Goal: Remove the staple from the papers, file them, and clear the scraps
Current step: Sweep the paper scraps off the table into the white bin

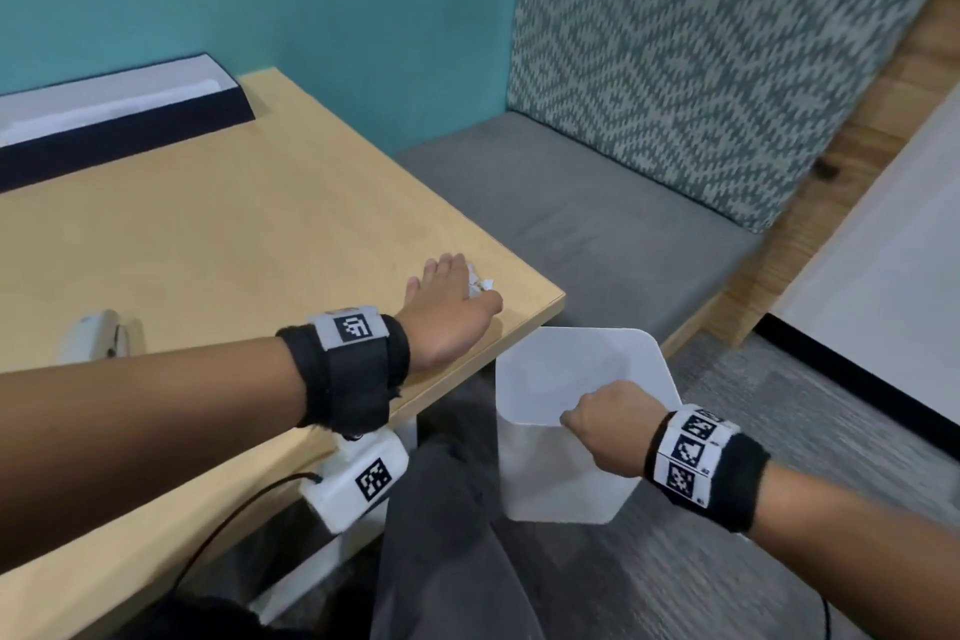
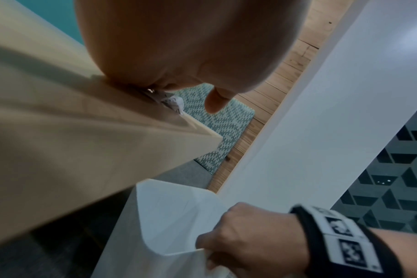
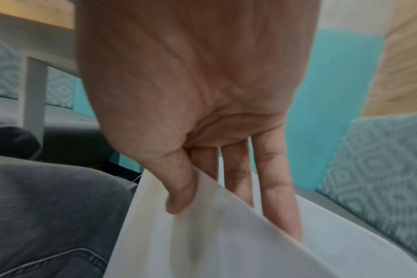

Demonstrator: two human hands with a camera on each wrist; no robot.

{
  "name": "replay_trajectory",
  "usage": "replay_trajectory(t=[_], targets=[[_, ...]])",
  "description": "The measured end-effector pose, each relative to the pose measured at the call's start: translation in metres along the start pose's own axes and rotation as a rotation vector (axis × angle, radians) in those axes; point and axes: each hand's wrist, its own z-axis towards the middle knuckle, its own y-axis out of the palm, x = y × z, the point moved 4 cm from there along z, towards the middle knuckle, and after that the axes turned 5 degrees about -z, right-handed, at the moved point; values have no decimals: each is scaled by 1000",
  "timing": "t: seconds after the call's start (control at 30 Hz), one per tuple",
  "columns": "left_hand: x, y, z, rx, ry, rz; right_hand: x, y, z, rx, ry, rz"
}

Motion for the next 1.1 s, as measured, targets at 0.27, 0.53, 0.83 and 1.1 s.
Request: replay_trajectory(t=[0.27,0.53,0.83,1.1], targets=[[8,15,-3,27,35,70,10,-42,-40,63,-29,-97],[18,37,-3,32,73,126,3,-61,-46,116,-52,-133],[41,59,-17,11,109,134,2,-62,-43,101,-53,-81],[68,78,-45,-137,259,-21,-1,-62,-46,50,-10,15]])
